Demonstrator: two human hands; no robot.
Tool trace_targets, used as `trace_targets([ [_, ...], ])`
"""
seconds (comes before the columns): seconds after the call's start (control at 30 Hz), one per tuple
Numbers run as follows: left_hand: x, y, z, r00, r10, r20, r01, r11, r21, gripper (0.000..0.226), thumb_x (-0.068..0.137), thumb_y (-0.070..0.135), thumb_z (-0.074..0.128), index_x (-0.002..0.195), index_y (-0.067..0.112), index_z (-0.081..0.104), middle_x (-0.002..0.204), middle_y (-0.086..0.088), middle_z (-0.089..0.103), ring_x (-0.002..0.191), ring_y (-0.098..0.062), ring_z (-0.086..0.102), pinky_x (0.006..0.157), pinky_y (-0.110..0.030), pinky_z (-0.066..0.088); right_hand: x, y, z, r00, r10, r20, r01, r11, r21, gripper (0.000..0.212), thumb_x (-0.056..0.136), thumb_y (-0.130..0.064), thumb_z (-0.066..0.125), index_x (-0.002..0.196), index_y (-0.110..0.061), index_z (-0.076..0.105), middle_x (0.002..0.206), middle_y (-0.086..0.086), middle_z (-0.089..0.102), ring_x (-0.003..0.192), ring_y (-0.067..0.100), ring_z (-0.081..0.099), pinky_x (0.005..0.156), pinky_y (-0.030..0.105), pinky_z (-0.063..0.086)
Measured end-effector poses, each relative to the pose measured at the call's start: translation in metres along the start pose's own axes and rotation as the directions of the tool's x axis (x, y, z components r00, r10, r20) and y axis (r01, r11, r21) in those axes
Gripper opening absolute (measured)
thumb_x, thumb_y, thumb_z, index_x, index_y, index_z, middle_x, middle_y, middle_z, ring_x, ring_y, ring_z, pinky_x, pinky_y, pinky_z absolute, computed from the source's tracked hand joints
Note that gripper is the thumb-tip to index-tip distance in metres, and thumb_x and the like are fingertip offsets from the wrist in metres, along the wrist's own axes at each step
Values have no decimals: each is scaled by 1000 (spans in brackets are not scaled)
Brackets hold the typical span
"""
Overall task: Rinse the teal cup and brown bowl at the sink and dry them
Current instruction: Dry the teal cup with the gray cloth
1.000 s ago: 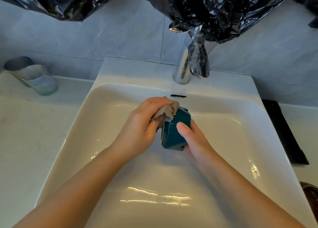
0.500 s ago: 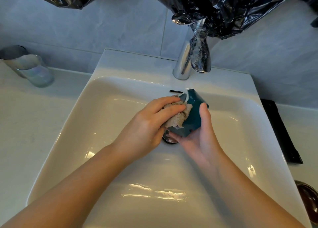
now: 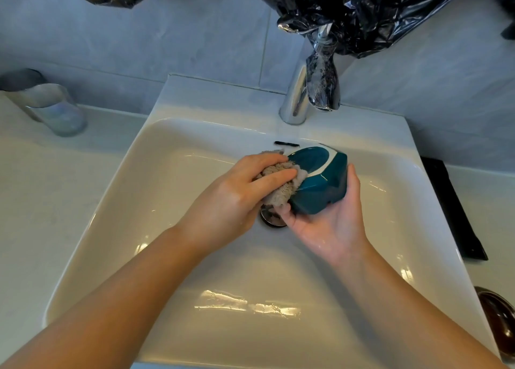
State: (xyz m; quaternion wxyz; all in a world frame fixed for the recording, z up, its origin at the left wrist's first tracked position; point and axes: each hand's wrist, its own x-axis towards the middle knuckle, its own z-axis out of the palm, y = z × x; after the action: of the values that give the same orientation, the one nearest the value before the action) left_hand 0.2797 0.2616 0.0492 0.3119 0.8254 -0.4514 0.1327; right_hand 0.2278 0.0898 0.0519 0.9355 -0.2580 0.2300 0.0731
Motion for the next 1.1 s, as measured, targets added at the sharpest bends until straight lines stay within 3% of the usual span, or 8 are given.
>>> trace_targets([
  [0.17, -2, -18, -3, 966, -249, -68, 243, 966, -91, 50, 79, -10, 51, 124, 8, 61, 126, -9, 60, 116, -20, 55, 102, -19, 40, -3, -1, 0, 994, 78, 74, -69, 991, -111, 77, 75, -70, 49, 122, -12, 65, 121, 21, 63, 87, 36, 65, 63, 30, 53],
  [0.33, 3, -8, -12, 686, -728, -10, 616, 588, -525, 32, 94, 14, 56, 124, 25, 59, 111, 7, 65, 101, -7, 62, 87, -27, 55, -6, -2, -1, 975, 20, 220, 20, 984, -179, 70, 73, -68, 51, 114, -15, 70, 111, 20, 68, 86, 38, 65, 70, 37, 49],
  [0.47, 11, 2, -15, 583, -810, 63, 622, 396, -675, 25, 91, 30, 60, 116, 32, 55, 104, 5, 67, 93, -9, 67, 78, -35, 60, 1, 4, -7, 946, -3, 324, 104, 951, -292, 76, 69, -65, 71, 128, -18, 62, 129, 19, 59, 110, 38, 54, 89, 51, 37],
  [0.53, 10, 4, -16, 586, -805, 93, 660, 407, -631, 25, 91, 35, 58, 116, 32, 55, 101, 12, 65, 92, -7, 67, 77, -31, 60, 5, 6, -11, 936, 8, 352, 121, 931, -344, 75, 71, -65, 70, 130, -19, 60, 132, 18, 57, 116, 38, 50, 94, 58, 34],
  [0.63, 9, 4, -19, 647, -735, 201, 657, 404, -637, 29, 97, 41, 43, 119, 32, 60, 104, 15, 67, 97, -2, 65, 81, -23, 56, 4, 6, -12, 937, -2, 349, 164, 885, -436, 71, 73, -66, 68, 127, -21, 62, 126, 15, 61, 109, 36, 54, 77, 45, 48],
  [0.77, 14, 4, -23, 561, -736, 378, 647, 106, -755, 40, 103, 37, 31, 117, 26, 67, 110, 1, 72, 102, -16, 68, 90, -36, 53, 3, 5, -11, 944, -29, 328, 195, 852, -485, 63, 69, -68, 70, 118, -28, 68, 117, 6, 68, 98, 25, 65, 65, 36, 55],
  [0.87, 13, 3, -23, 509, -805, 305, 609, 87, -788, 23, 95, 17, 54, 112, 22, 70, 107, -5, 72, 99, -22, 69, 80, -36, 58, 2, 6, -10, 941, -12, 339, 206, 816, -541, 59, 70, -68, 69, 117, -32, 69, 114, 3, 70, 96, 20, 67, 67, 34, 55],
  [1.1, 7, 9, -19, 522, -844, 121, 638, 292, -713, 38, 86, 28, 66, 123, 33, 61, 114, 5, 64, 102, -13, 64, 78, -34, 60, 2, 12, -11, 946, 33, 322, 197, 730, -654, 68, 70, -70, 68, 122, -27, 62, 115, 4, 68, 99, 19, 64, 72, 32, 55],
])
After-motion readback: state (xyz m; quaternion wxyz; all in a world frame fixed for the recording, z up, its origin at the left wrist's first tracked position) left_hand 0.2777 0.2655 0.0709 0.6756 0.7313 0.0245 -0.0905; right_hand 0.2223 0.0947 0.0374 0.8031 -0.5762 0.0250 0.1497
